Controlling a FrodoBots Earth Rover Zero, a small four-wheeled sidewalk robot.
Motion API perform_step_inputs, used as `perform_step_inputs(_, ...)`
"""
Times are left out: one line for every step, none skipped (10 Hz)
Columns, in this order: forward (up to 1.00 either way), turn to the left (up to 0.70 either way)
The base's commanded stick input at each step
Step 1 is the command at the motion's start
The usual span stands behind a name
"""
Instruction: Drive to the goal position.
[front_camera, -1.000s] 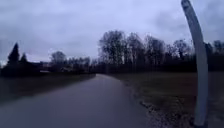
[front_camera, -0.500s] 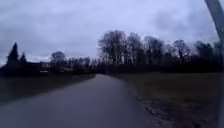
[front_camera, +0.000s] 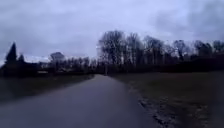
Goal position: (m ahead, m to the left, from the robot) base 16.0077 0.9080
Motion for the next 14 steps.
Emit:
perform_step_inputs(0.70, -0.08)
perform_step_inputs(0.70, -0.25)
perform_step_inputs(0.70, -0.14)
perform_step_inputs(0.70, 0.00)
perform_step_inputs(0.70, 0.00)
perform_step_inputs(0.70, 0.00)
perform_step_inputs(0.70, 0.00)
perform_step_inputs(0.70, 0.00)
perform_step_inputs(0.70, 0.00)
perform_step_inputs(0.70, 0.00)
perform_step_inputs(0.70, 0.00)
perform_step_inputs(0.70, 0.00)
perform_step_inputs(0.70, 0.00)
perform_step_inputs(0.70, 0.00)
